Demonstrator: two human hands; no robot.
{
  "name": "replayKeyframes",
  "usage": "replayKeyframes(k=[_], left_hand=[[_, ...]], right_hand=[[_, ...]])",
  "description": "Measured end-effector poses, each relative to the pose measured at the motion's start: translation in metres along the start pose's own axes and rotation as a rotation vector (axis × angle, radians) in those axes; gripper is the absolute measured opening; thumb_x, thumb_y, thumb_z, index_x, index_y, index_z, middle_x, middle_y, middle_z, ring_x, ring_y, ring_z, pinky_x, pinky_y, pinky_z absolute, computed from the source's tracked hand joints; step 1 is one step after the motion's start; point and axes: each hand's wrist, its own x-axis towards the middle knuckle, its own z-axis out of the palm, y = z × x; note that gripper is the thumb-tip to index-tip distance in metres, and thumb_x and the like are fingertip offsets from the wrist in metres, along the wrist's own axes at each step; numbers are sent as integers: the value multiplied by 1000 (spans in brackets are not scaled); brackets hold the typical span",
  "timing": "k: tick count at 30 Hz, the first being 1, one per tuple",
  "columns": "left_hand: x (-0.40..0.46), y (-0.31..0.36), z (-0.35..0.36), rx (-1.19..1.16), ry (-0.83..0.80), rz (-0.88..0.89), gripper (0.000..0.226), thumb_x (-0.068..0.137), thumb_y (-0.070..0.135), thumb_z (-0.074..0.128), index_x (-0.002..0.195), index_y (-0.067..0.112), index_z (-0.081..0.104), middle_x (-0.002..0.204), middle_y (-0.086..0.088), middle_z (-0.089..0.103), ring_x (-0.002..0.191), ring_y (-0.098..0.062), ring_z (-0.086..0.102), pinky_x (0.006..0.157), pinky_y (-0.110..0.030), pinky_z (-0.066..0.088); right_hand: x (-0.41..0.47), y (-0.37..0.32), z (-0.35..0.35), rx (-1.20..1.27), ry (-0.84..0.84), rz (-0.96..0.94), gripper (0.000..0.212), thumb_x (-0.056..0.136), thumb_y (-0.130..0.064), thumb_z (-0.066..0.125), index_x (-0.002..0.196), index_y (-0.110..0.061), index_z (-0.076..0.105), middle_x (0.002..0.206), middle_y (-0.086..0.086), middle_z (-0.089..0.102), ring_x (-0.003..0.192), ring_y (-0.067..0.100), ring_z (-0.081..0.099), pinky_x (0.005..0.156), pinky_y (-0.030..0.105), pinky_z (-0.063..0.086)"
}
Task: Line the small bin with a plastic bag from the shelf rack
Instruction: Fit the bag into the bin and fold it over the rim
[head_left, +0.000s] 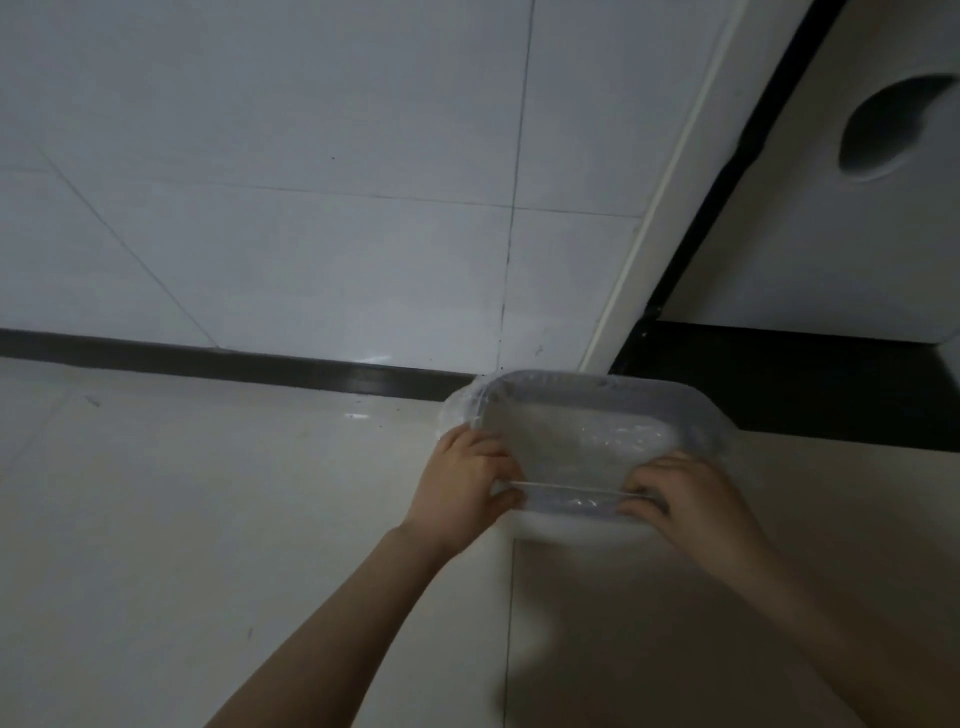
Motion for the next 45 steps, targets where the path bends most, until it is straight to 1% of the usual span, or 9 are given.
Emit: replayKeyframes(k=[7,13,17,20,25,31,34,38,45], left_hand=[[4,-10,-1,64,-41,11,15,73,32,70,84,22,68,88,6,69,98,-16,57,98,-26,30],[-1,-17,-4,55,-17,85,45,61,41,80,101,23,70,108,5,70,118,-20,54,106,-38,30],[1,-19,-4,92,-29,66,27,66,35,79,89,24,73,105,6,71,124,-25,50,107,-44,25],[1,-27,-2,129,-35,66,20,67,31,79,84,23,73,98,7,72,122,-25,53,107,-44,26],[4,-28,-3,156,-41,107,21,63,27,82,81,22,71,92,6,73,118,-27,56,105,-43,29],[10,-29,-23,-221,73,2,58,67,63,65,119,39,57,131,15,52,128,-7,40,105,-35,29],[42,-20,-25,-268,74,-112,71,75,55,63,136,46,28,147,15,31,132,-6,31,106,-35,28],[75,-21,-13,-357,-135,-300,101,74,26,75,146,34,4,153,-7,30,136,-27,33,108,-44,31],[64,-40,9,-417,-107,-342,83,67,14,80,135,32,36,126,-1,54,106,-19,51,87,-32,45]], right_hand=[[-7,5,9,29,43,2,16,81,-22,67,84,-7,63,85,10,66,85,27,59,73,41,46],[-18,42,-21,118,72,4,65,58,-43,82,115,-17,63,110,-6,65,104,12,56,86,19,36],[-19,66,-23,-165,-61,-58,34,74,-40,71,98,-17,71,103,0,71,112,19,57,97,35,34],[-21,70,-15,-260,19,-148,19,61,-27,83,71,-13,73,79,2,74,97,24,67,84,42,48],[-20,71,-10,-315,142,-248,26,48,-19,91,61,-16,69,65,-2,70,78,19,71,81,31,48],[-15,76,-29,18,234,-56,59,65,-62,67,107,-20,66,103,3,69,102,20,59,86,29,35],[13,77,-34,138,262,84,66,74,-52,63,131,-22,47,127,4,58,118,24,49,92,29,35],[49,79,-29,309,-33,348,90,77,-24,72,145,-22,13,150,9,30,133,27,35,106,38,32],[47,89,-2,424,26,458,43,84,2,50,123,-14,43,114,16,60,96,28,58,74,33,45]])
